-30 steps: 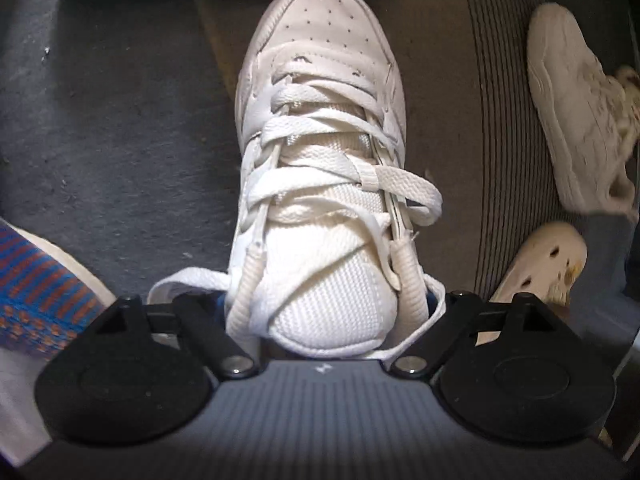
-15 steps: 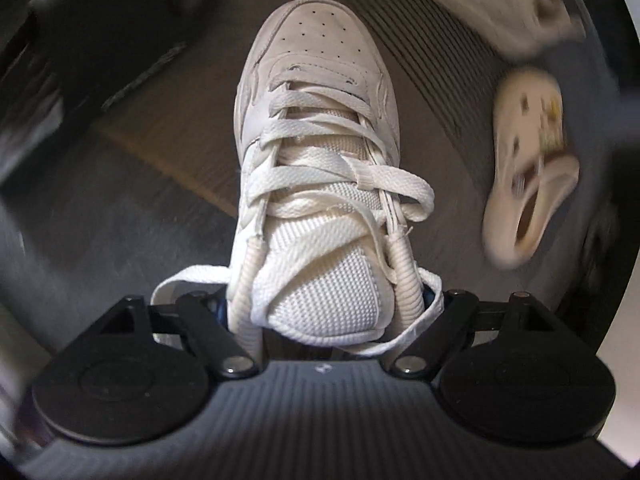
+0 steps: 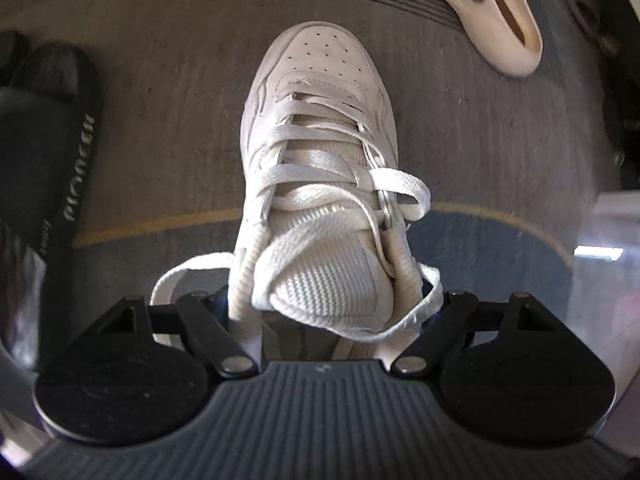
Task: Organize scattered shoes
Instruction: 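Carry the white sneaker with the right gripper and set it beside the slides, then open the right gripper and raise it off the sneaker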
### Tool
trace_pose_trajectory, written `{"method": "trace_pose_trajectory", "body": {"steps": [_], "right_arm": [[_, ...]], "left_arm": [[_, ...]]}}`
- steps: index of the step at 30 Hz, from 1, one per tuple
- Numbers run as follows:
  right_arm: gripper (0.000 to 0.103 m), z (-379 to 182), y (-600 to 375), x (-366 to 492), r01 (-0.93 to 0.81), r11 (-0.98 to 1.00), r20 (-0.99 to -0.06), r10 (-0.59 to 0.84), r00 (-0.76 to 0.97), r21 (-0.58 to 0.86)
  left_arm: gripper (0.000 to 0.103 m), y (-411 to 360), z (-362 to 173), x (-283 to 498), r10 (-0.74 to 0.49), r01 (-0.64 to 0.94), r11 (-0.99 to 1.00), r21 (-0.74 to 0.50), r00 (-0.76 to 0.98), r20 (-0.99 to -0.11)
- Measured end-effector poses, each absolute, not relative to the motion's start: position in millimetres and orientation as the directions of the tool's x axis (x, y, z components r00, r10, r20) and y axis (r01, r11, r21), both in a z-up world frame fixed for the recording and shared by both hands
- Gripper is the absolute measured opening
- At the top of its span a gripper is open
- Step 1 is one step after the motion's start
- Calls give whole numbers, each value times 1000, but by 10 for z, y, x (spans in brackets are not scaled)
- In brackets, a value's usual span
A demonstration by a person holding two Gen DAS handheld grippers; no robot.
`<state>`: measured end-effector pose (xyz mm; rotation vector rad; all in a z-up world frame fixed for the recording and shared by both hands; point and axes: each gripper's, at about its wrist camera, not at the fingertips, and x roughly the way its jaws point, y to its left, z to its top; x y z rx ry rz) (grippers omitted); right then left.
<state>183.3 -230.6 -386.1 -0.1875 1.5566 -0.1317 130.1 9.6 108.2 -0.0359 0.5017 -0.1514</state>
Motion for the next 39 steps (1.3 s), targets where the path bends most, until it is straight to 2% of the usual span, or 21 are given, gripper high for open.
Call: {"method": "trace_pose_trajectory", "body": {"steps": [5,8,10,12,19,23,26,29,32,36,39], "right_arm": [[91,-3960,-2202,1757,-28,972,-973,-233,-3,-233],[92,-3940,-2112,1697,-35,974,-975,-223,-4,-222],[95,-3861,-2030,1636,-77,975,-978,-208,12,-209],[103,-3810,-2077,1675,-102,973,-979,-205,16,-206],[103,-3351,-2155,1812,-121,970,-976,-206,65,-213],[103,-2587,-2213,1987,-65,977,-958,-186,216,-204],[103,-1746,-2210,1967,53,993,-900,-115,420,-102],[103,-1038,-2225,1724,172,972,-835,39,548,158],[103,-544,-2161,1423,164,941,-766,131,630,296],[103,-71,-2116,963,139,903,-639,172,749,406],[103,149,-2214,661,130,826,-530,224,818,549]], "left_arm": [[103,187,1077,1346,-157,127,987,-95,863,-481],[103,174,1039,1385,-194,151,981,-125,836,-513],[103,139,1009,1398,-217,171,976,-135,819,-531],[103,66,978,1393,-210,182,978,-106,818,-535],[103,-6,905,1497,-161,156,986,-55,835,-527],[103,43,822,1601,-137,146,989,-24,845,-517],[102,94,782,1663,-151,156,987,-35,836,-528],[102,172,742,1777,-123,128,991,-28,833,-540],[102,182,663,1850,-131,135,990,-35,821,-556],[102,-5,452,1853,-131,183,982,40,822,-554],[102,-220,227,1854,-211,294,954,52,787,-579]]}}
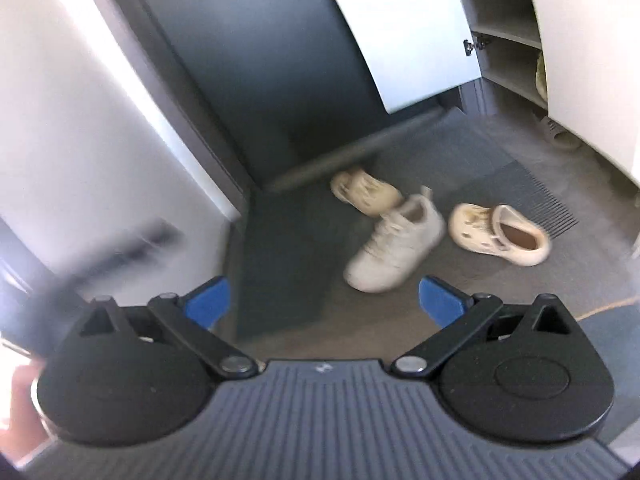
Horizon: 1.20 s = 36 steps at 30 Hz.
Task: Organize scattered shoes
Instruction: 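Open the right gripper and raise it off the sneaker, then lower the left gripper onto another white sneaker and grasp its heel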
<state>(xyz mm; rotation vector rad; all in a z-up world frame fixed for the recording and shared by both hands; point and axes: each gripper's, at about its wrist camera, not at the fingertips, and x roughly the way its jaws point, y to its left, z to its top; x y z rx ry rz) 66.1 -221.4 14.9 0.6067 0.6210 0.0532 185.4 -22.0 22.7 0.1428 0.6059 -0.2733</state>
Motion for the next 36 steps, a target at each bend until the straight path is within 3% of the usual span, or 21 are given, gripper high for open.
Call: {"method": "trace_pose_trajectory", "body": {"steps": [2,6,9,11,15,20,26,32,36], "right_arm": [[103,270,-2229,573,113,805,-495,241,835,583],[103,519,-2254,299,58,798,-404,239,883,600],[103,588,-2302,70,21,781,-326,236,915,624],[103,517,-2347,-12,26,768,-300,218,929,639],[103,260,-2402,44,89,750,-341,188,921,655],[103,-92,-2422,370,198,649,-445,240,863,735],[103,-614,-2516,822,412,500,-590,274,760,762],[103,-808,-2583,1368,448,545,-655,272,705,709],[103,-1004,-2577,1710,476,527,-682,314,661,704]], "left_arm": [[103,-312,143,1843,-257,354,933,65,783,-566],[103,-567,-309,1778,-422,560,796,228,785,-454],[103,-839,-959,1923,-467,661,656,365,735,-492],[103,-942,-1275,2077,-464,689,625,368,706,-535],[103,-1170,-1876,2459,-426,723,577,381,664,-615],[103,-1312,-2373,2953,-478,773,499,392,623,-619],[103,-1377,-2932,3761,-452,763,574,297,598,-662],[103,-1481,-3297,4457,-442,793,530,300,561,-700],[103,-1535,-3485,4983,-486,824,557,106,427,-762]]}}
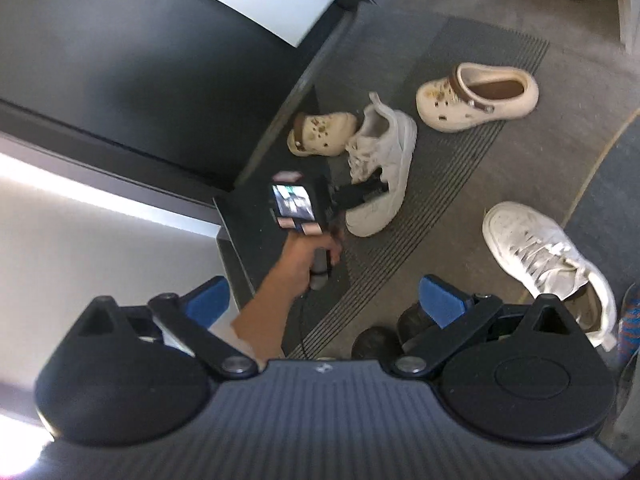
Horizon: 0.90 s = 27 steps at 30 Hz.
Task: Organize scattered shoes
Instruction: 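Lower the left gripper onto another white sneaker and grasp its heel, then lift the white sneaker with the left gripper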
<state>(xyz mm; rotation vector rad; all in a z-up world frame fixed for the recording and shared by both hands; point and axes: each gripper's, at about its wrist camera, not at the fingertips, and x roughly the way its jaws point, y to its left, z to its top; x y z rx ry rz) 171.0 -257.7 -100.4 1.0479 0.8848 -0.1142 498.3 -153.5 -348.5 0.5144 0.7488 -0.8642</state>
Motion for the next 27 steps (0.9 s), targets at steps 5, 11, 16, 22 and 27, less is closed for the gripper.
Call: {"method": "trace_pose_trajectory", "body": {"steps": [5,11,16,22,27], "right_arm": [[103,-1226,-2477,2024,474,543,-706,378,599,693],[103,-1355,-2347,2254,481,527,-708,431,560,701],[103,-1331,-2277,2316,464,522,-695,467,547,716],[103,-1285,-2214,2268,445,520,-682,490,543,729],[103,-1178,-2171,2200,404,531,-661,506,554,745]], "left_arm": [[103,-1696,-3763,5286,-507,818,573,37,390,-768],[99,-1901,-4101,5399,-444,797,602,44,381,-811],[85,-1902,-4188,5275,-406,795,592,132,436,-803],[84,-1568,-3970,5210,-398,793,598,115,418,-817],[84,-1238,-3762,4951,-397,833,529,161,411,-821]]}}
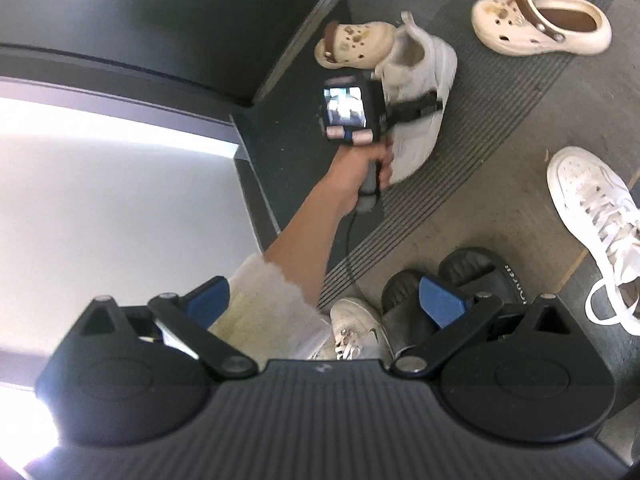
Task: Organize scattered shoes
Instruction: 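Lift the white sneaker with the left gripper, then carry the sneaker toward the slides, lower it and open the left gripper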
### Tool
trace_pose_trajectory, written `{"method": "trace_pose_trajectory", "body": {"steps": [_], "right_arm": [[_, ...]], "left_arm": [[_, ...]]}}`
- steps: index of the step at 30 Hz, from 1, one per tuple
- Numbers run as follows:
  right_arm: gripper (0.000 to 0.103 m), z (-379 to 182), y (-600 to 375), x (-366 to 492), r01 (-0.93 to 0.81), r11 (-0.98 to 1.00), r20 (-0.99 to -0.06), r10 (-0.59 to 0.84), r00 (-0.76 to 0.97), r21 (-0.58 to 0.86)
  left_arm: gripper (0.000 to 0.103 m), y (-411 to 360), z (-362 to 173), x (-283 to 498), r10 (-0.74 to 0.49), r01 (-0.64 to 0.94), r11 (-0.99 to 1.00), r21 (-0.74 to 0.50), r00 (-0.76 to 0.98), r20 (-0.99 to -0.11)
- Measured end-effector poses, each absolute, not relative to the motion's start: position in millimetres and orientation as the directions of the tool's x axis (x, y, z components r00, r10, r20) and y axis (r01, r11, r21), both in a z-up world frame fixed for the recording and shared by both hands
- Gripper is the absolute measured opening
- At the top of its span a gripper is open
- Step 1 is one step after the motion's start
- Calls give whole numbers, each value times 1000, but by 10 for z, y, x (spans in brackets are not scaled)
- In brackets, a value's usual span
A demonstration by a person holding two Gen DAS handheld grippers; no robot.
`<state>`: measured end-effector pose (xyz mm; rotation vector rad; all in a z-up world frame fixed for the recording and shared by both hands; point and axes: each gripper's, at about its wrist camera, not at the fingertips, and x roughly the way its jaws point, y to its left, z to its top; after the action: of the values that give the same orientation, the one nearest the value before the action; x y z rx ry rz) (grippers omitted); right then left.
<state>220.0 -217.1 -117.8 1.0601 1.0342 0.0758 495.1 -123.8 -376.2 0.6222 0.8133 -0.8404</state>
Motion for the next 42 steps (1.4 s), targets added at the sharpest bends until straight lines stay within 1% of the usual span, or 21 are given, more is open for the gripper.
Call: {"method": "trace_pose_trajectory", "body": {"steps": [5,8,10,13,17,22,23,27,28,31,32,35,38,42], "right_arm": [[103,-1109,-2151,2081,393,510,-638,525,563,765],[103,-1067,-2162,2022,374,520,-633,525,570,768],[103,-1056,-2214,1991,387,521,-640,504,579,761],[103,-1064,-2261,1974,401,509,-640,493,589,762],[103,-1058,-2227,2020,397,536,-655,479,584,745],[103,-1100,-2146,2068,385,548,-661,510,550,743],[103,-1099,-2136,2076,380,553,-662,512,547,741],[103,-1078,-2177,2062,384,579,-682,486,546,719],[103,-1073,-2201,2052,390,585,-690,474,547,711],[103,-1053,-2289,1998,408,584,-698,453,555,702],[103,-1044,-2304,1984,409,580,-696,453,557,705],[103,-994,-2325,1918,392,576,-681,460,569,717],[103,-935,-2352,1853,373,581,-672,470,572,724],[103,-865,-2478,1792,374,582,-669,448,593,722]], "left_arm": [[85,-814,-3607,4559,-459,895,437,93,310,-832],[85,-658,-3640,4241,-457,910,404,92,288,-842],[85,-617,-3729,3967,-424,937,319,142,275,-863],[85,-623,-3812,3759,-389,954,233,190,270,-881],[85,-654,-3842,3609,-395,966,144,216,256,-882],[87,-738,-3937,3626,-414,958,120,260,287,-864],[88,-756,-3959,3643,-411,957,120,265,291,-864],[90,-806,-4038,3744,-369,960,169,225,273,-888],[92,-810,-4038,3768,-357,956,187,224,279,-892],[98,-809,-4004,3765,-342,943,208,261,320,-883],[98,-808,-3978,3749,-342,937,208,279,337,-877],[99,-800,-3877,3721,-337,933,222,284,347,-875],[99,-762,-3725,3700,-355,926,274,258,347,-868],[99,-706,-3378,3665,-343,867,441,232,402,-849]]}}
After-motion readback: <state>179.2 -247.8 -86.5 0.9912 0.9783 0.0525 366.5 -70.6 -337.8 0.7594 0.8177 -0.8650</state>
